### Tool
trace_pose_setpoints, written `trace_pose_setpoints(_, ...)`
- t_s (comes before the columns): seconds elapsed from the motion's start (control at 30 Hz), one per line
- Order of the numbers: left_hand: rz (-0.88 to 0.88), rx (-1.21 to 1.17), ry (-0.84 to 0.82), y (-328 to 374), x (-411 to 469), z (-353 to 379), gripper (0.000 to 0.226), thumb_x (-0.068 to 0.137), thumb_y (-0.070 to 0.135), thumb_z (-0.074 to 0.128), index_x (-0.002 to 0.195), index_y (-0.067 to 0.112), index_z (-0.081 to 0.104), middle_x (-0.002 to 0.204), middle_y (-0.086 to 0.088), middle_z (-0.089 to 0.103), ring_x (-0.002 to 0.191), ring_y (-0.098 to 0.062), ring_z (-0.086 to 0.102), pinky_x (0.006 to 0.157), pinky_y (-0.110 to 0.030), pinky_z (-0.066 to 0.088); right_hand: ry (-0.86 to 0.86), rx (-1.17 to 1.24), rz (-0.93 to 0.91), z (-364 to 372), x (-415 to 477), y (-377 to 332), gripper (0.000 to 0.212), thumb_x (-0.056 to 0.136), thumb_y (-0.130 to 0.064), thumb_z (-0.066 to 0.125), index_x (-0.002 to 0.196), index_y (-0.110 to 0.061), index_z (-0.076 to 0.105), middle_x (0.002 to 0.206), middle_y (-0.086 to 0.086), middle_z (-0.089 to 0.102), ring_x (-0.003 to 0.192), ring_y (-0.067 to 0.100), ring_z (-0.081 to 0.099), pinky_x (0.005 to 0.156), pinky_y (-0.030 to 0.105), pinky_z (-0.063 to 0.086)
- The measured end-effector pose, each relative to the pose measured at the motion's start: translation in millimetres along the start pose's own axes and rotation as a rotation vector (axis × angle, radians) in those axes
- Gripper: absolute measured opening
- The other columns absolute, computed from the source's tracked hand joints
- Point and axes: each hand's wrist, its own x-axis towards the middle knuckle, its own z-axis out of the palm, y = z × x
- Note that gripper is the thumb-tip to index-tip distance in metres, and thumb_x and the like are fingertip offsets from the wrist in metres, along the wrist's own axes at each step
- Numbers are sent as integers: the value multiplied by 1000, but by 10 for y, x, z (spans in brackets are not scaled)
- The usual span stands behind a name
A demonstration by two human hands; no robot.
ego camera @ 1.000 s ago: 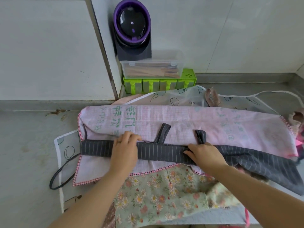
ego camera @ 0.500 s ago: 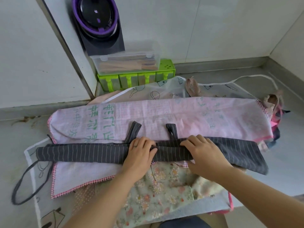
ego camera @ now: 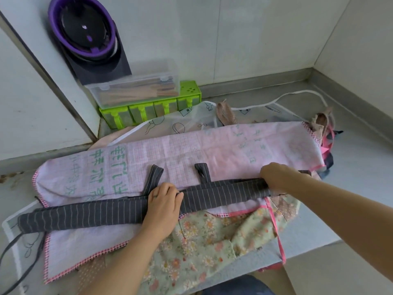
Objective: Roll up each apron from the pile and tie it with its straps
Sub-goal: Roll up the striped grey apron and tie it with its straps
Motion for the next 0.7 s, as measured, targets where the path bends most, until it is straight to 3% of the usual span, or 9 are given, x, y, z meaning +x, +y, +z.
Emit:
trace_pose_setpoints(0.07, -35, -8, -29, 32, 35, -15, 60, 94, 50, 8, 102, 14, 55, 105, 8, 39, 101, -13, 38, 105, -32, 27, 3, 28, 37, 54, 20, -4, 12, 91, -10, 49, 99, -15, 57, 88, 1, 53, 81, 22, 57, 70, 26, 43)
trace_pose_setpoints(0.17, -87, 10, -56, 48, 70, -20, 38, 103, 33, 23, 106, 14, 55, 109, 8, 39, 104, -12, 37, 107, -31, 24, -15, 111, 34, 107, 54, 38, 9, 92, -13, 47, 91, -16, 55, 84, 0, 57, 80, 20, 58, 71, 25, 44)
trace_pose_setpoints(0.27, -114, 57, -46, 82, 80, -10, 36, 103, 32, 23, 107, 16, 55, 113, 7, 42, 105, -14, 39, 105, -31, 24, -59, 300, 61, 49, 19, 102, 14, 94, -15, 38, 89, -16, 51, 88, 2, 56, 81, 19, 53, 77, 30, 45)
trace_pose_setpoints(0.33, -121, 69, -52, 107, 79, -1, 42, 102, 36, 18, 107, 16, 54, 112, 6, 43, 104, -14, 40, 104, -32, 26, 38, 334, 59, 44, -71, 60, 19, 94, -25, 36, 86, -18, 51, 83, -1, 55, 79, 19, 51, 88, 37, 39)
trace_pose_setpoints(0.4, -120, 70, -37, 131, 79, -8, 55, 96, 44, 9, 103, 15, 55, 108, 6, 43, 99, -14, 39, 102, -34, 28, 249, 307, 13, 116, -136, -64, 26, 88, -37, 33, 79, -20, 52, 74, -4, 55, 74, 18, 50, 91, 36, 33)
trace_pose_setpoints(0.47, -130, 71, -40, 137, 84, 0, 48, 99, 40, 15, 104, 15, 56, 109, 5, 44, 99, -14, 39, 102, -35, 29, 424, 331, -61, 226, -144, -211, 35, 79, -42, 26, 74, -20, 52, 70, -6, 56, 71, 17, 48, 88, 32, 31)
trace_pose_setpoints(0.57, -148, 101, -54, 151, 102, -11, 34, 102, 31, 23, 108, 17, 54, 113, 5, 43, 104, -14, 40, 103, -33, 27, 531, 460, -173, 377, -27, -296, 35, 80, -39, 22, 69, -17, 47, 63, -5, 51, 64, 18, 43, 78, 27, 28)
trace_pose_setpoints(0.7, -157, 94, -87, 148, 103, -28, 34, 103, 31, 21, 108, 18, 52, 112, 6, 41, 101, -13, 36, 102, -31, 25, 616, 580, -188, 435, 51, -237, 32, 87, -22, 46, 57, -17, 37, 45, -9, 33, 43, 19, 34, 56, 21, 23)
